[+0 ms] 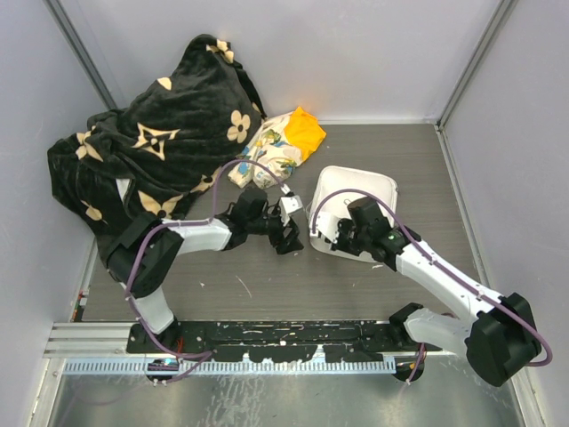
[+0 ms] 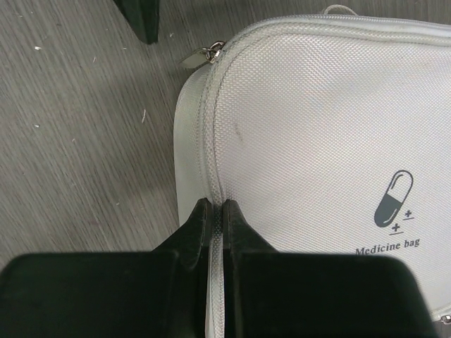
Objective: Organize the medicine kit
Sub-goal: Zip the medicine box at the center of the board.
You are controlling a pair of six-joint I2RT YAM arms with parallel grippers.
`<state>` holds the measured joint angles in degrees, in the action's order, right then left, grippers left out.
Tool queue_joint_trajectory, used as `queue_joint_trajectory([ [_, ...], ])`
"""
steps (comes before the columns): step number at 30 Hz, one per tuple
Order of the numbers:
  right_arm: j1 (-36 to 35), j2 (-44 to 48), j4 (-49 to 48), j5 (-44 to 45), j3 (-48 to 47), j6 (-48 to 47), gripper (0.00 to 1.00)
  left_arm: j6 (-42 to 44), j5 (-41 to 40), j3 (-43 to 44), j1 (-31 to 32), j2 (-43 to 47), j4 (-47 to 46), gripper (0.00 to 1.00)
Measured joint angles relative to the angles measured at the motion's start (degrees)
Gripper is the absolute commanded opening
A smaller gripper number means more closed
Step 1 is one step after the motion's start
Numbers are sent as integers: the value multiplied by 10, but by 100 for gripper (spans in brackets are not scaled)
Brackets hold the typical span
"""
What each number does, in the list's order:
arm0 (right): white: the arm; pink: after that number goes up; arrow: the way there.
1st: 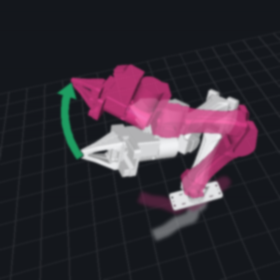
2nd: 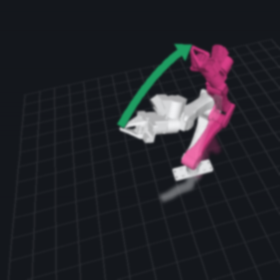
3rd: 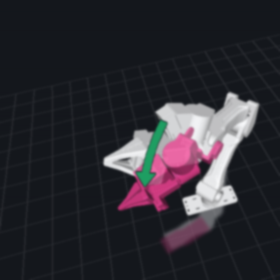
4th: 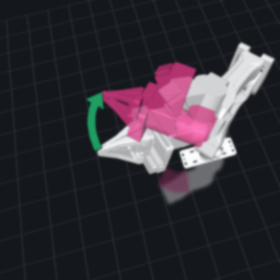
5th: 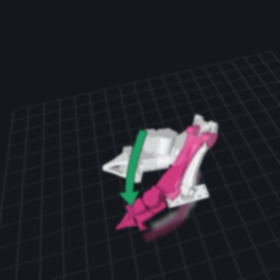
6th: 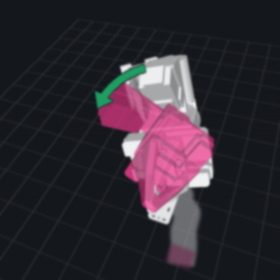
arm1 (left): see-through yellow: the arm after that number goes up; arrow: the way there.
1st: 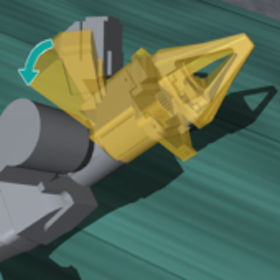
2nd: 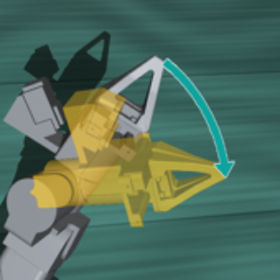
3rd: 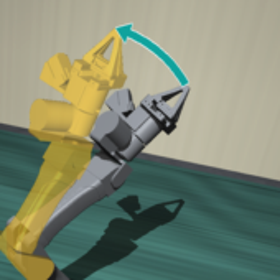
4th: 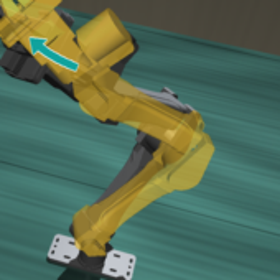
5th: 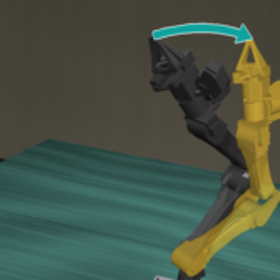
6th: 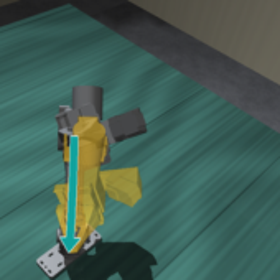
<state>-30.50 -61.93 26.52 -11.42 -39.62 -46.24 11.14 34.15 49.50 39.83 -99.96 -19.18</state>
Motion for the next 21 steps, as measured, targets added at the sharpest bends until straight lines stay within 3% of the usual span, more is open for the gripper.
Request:
queue_joint_trajectory([
  [9,7,10,-13,-9,12,10,1,-28,-66,29,41,-30,-15,71],
  [14,9,10,-15,-10,13,20,1,-58,-101,29,58,-38,-46,51],
  [21,11,10,-21,-10,13,33,1,-66,-111,28,61,-40,-57,32],
])
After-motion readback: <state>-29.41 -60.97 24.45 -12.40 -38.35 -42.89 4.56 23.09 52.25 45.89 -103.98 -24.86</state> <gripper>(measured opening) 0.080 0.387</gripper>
